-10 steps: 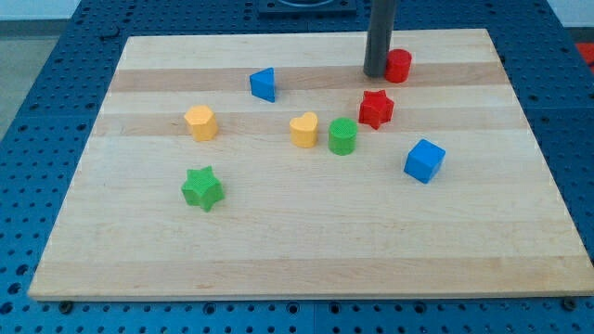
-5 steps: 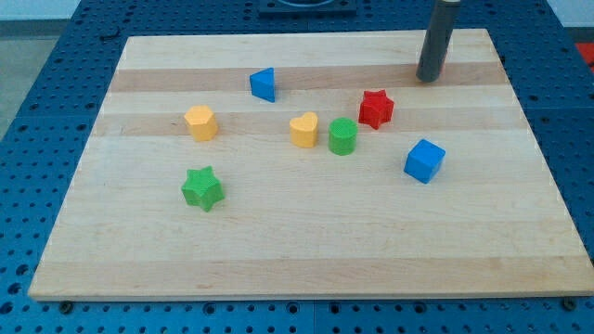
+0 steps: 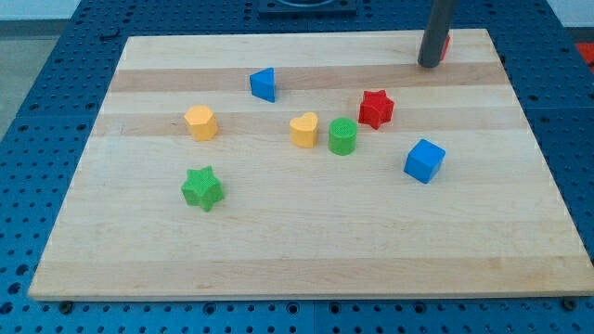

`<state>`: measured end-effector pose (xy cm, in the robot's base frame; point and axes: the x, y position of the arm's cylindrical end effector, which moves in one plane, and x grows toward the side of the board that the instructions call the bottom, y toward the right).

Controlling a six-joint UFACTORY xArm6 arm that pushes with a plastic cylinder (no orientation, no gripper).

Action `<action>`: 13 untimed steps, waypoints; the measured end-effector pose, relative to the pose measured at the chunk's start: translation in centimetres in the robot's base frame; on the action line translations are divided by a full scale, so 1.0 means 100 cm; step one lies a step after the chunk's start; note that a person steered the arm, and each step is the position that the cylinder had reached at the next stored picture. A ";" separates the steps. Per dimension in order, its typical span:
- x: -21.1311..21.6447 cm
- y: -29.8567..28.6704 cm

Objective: Move the red circle to the top right

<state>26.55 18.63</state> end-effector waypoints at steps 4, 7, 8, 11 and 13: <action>-0.023 0.014; -0.041 0.004; -0.042 0.004; -0.070 0.000; -0.071 0.021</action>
